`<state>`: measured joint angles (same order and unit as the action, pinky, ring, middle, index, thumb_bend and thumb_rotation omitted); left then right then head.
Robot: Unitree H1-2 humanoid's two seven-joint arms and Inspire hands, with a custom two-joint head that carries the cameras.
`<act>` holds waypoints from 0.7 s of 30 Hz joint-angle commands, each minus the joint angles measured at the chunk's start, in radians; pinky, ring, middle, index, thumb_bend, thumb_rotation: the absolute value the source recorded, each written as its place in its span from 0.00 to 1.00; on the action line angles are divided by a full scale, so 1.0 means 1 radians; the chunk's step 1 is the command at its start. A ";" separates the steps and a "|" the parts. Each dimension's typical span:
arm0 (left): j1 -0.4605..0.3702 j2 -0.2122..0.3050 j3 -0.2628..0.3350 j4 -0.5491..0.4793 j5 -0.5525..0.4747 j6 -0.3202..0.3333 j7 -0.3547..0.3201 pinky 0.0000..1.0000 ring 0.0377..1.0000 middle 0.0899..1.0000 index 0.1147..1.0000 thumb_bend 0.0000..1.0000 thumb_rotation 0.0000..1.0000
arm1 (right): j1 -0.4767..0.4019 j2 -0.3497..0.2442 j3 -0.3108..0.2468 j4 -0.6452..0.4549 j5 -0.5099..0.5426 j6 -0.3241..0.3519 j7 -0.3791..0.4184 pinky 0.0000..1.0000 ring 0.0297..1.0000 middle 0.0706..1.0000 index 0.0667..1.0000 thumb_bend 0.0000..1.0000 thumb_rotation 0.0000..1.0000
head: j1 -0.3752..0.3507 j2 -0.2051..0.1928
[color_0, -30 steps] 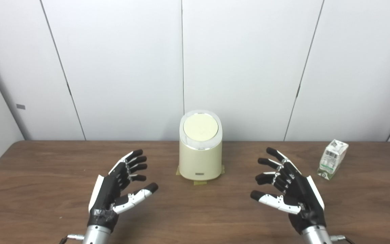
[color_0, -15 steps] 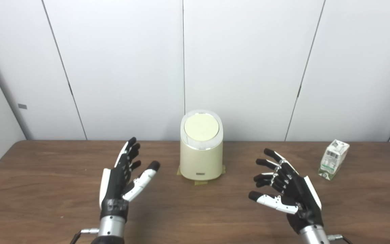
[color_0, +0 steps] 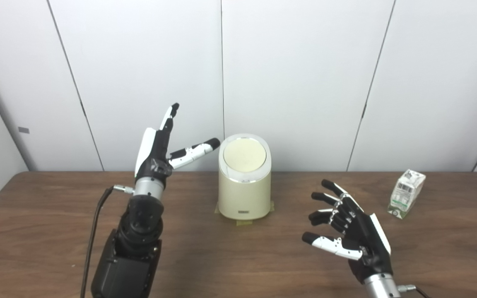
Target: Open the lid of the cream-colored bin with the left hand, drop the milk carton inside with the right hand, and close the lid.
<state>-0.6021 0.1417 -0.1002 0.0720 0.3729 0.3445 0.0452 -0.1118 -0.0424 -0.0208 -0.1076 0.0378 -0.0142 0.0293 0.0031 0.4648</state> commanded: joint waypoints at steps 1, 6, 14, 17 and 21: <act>-0.103 0.024 -0.015 0.014 0.049 0.003 0.008 1.00 1.00 1.00 1.00 1.00 0.48 | -0.038 0.011 0.002 -0.039 -0.009 -0.041 -0.010 0.51 0.54 0.72 0.82 0.70 0.11 | 0.001 0.000; -0.172 0.039 -0.065 0.107 0.105 0.028 -0.009 1.00 1.00 1.00 1.00 1.00 0.46 | -0.035 0.024 0.005 -0.048 -0.007 -0.032 -0.011 0.51 0.54 0.72 0.81 0.71 0.12 | -0.008 -0.001; -0.226 0.017 -0.113 0.199 0.149 0.049 0.001 1.00 1.00 1.00 1.00 1.00 0.40 | -0.030 0.042 0.018 -0.076 -0.030 -0.004 -0.026 0.46 0.52 0.71 0.82 0.72 0.13 | -0.033 -0.004; -0.229 0.001 -0.115 0.208 0.152 0.058 0.001 1.00 1.00 1.00 1.00 1.00 0.39 | -0.028 0.049 0.025 -0.089 -0.039 0.011 -0.032 0.44 0.52 0.72 0.81 0.72 0.10 | -0.034 -0.001; -0.229 -0.009 -0.136 0.220 0.174 0.067 0.003 1.00 1.00 1.00 1.00 1.00 0.40 | -0.027 0.058 0.030 -0.100 -0.053 0.019 -0.038 0.43 0.51 0.72 0.81 0.71 0.07 | -0.042 0.003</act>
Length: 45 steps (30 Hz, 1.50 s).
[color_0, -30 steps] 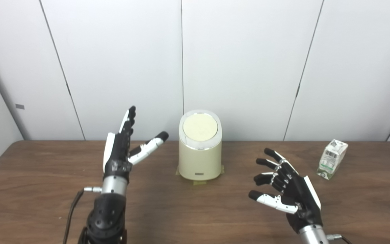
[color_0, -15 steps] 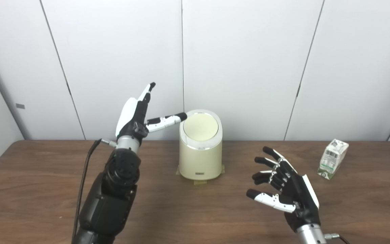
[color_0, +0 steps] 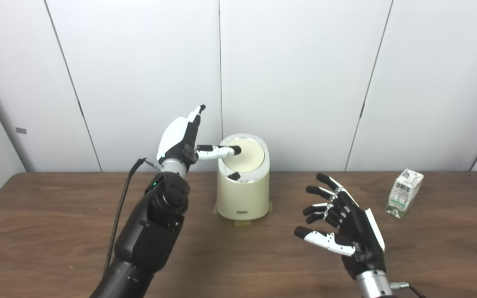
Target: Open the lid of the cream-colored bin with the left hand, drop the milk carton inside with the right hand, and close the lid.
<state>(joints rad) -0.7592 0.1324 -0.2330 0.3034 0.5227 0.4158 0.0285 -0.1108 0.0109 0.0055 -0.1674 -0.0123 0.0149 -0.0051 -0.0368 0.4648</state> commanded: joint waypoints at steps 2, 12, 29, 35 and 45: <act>-0.071 0.000 -0.020 0.004 0.042 -0.011 0.024 1.00 1.00 1.00 1.00 1.00 0.41 | -0.027 0.009 0.005 -0.048 -0.006 0.000 -0.005 0.44 0.52 0.71 0.81 0.70 0.07 | -0.005 0.002; -0.072 0.015 -0.085 0.026 0.095 0.008 -0.017 1.00 1.00 1.00 1.00 1.00 0.36 | -0.029 0.015 0.008 -0.056 0.006 0.003 0.003 0.45 0.51 0.70 0.79 0.69 0.02 | -0.006 0.006; -0.080 0.072 -0.211 0.117 0.700 0.054 -0.041 1.00 1.00 1.00 1.00 0.98 0.15 | -0.027 0.014 0.016 -0.071 0.005 0.020 0.000 0.45 0.51 0.71 0.80 0.70 0.05 | -0.003 0.020; -0.071 0.072 -0.193 0.095 0.699 0.053 -0.066 1.00 1.00 1.00 1.00 0.97 0.17 | -0.025 0.012 0.017 -0.074 -0.003 0.021 -0.001 0.45 0.51 0.71 0.80 0.69 0.04 | 0.001 0.025; -0.082 0.081 -0.159 0.033 0.603 0.030 -0.068 1.00 1.00 1.00 1.00 0.94 0.20 | -0.023 0.009 0.017 -0.068 0.018 0.023 0.009 0.44 0.51 0.71 0.79 0.68 0.02 | 0.007 0.027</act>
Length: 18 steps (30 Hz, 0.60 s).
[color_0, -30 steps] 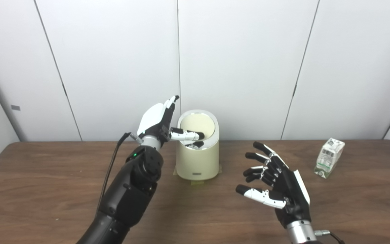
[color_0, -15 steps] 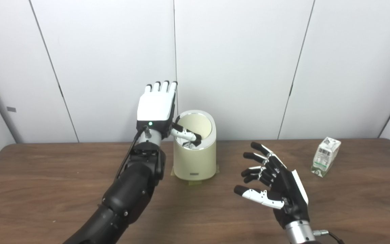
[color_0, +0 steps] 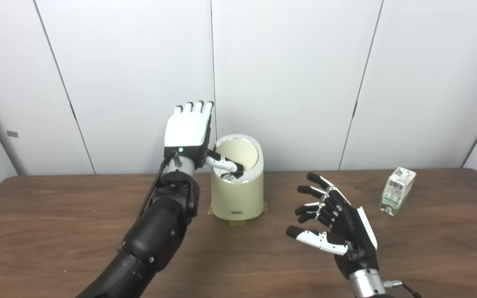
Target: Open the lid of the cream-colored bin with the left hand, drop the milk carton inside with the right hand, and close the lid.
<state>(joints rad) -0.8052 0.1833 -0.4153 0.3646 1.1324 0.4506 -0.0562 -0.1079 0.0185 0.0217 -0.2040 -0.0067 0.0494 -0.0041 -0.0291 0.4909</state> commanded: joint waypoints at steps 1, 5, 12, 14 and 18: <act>-0.034 0.028 0.036 -0.045 -0.030 -0.011 0.023 1.00 1.00 1.00 1.00 0.93 0.21 | -0.026 0.001 0.000 -0.031 0.014 -0.009 0.008 0.44 0.51 0.72 0.79 0.68 0.02 | 0.000 0.001; -0.014 0.012 0.127 -0.131 -0.170 -0.057 0.056 1.00 1.00 1.00 1.00 0.90 0.22 | -0.027 0.000 0.002 -0.028 0.009 -0.011 0.008 0.44 0.52 0.72 0.80 0.69 0.04 | -0.003 0.001; 0.113 0.025 0.321 -0.364 -0.550 -0.118 -0.067 1.00 1.00 1.00 1.00 0.90 0.32 | -0.027 0.002 0.004 -0.034 -0.012 -0.014 0.001 0.43 0.52 0.72 0.80 0.69 0.08 | -0.011 0.003; 0.154 0.044 0.356 -0.409 -0.649 -0.127 -0.115 1.00 1.00 1.00 1.00 0.90 0.32 | -0.026 0.003 0.004 -0.038 -0.013 -0.009 -0.001 0.44 0.52 0.71 0.80 0.69 0.08 | -0.013 0.003; 0.269 0.082 0.437 -0.471 -0.871 -0.190 -0.184 0.95 1.00 1.00 1.00 0.89 0.29 | -0.025 0.001 0.000 -0.042 -0.010 -0.004 -0.001 0.44 0.52 0.71 0.80 0.68 0.06 | -0.017 0.003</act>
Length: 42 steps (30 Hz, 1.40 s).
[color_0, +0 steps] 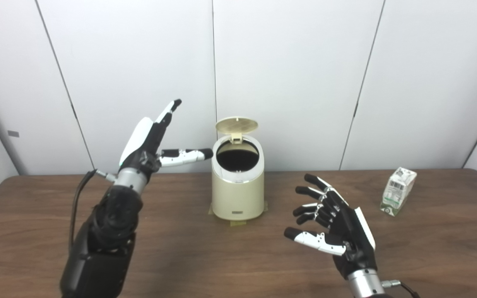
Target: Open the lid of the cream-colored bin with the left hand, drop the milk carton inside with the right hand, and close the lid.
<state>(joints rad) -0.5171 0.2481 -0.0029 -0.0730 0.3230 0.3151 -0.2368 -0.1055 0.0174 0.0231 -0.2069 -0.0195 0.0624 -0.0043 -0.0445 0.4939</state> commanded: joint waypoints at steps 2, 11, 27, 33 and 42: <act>0.026 0.018 0.050 -0.038 -0.129 -0.096 -0.005 0.92 1.00 1.00 1.00 0.86 0.25 | -0.027 -0.001 -0.004 -0.038 0.005 -0.018 0.001 0.44 0.52 0.72 0.80 0.68 0.06 | -0.001 0.001; 0.219 -0.033 0.115 0.020 -0.283 -0.369 0.070 0.61 0.65 0.68 0.72 0.71 0.14 | -0.020 -0.003 -0.015 -0.031 0.002 -0.022 -0.007 0.45 0.54 0.75 0.82 0.72 0.11 | -0.006 -0.010; 0.309 -0.091 0.073 0.243 -0.352 -0.654 0.071 0.62 0.71 0.75 0.76 0.63 0.14 | -0.050 -0.152 -0.098 0.135 0.009 -0.210 0.018 0.60 0.74 0.82 0.84 0.78 0.17 | -0.121 -0.096; 0.304 -0.080 0.074 0.256 -0.350 -0.650 0.086 0.67 0.73 0.76 0.78 0.64 0.13 | -0.095 -0.248 -0.163 0.127 -0.024 -0.199 -0.011 0.65 0.76 0.83 0.82 0.75 0.18 | -0.235 -0.122; 0.296 -0.055 0.079 0.269 -0.345 -0.644 0.088 0.69 0.74 0.80 0.82 0.56 0.05 | -0.190 -0.363 -0.268 0.033 -0.196 -0.056 -0.097 0.70 0.84 0.87 0.87 0.76 0.17 | -0.333 -0.138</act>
<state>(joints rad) -0.1972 0.1745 0.0746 0.1959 -0.0276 -0.3060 -0.1600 -0.2587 -0.3080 -0.2196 -0.1548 -0.2082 0.0033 -0.0806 -0.3773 0.3559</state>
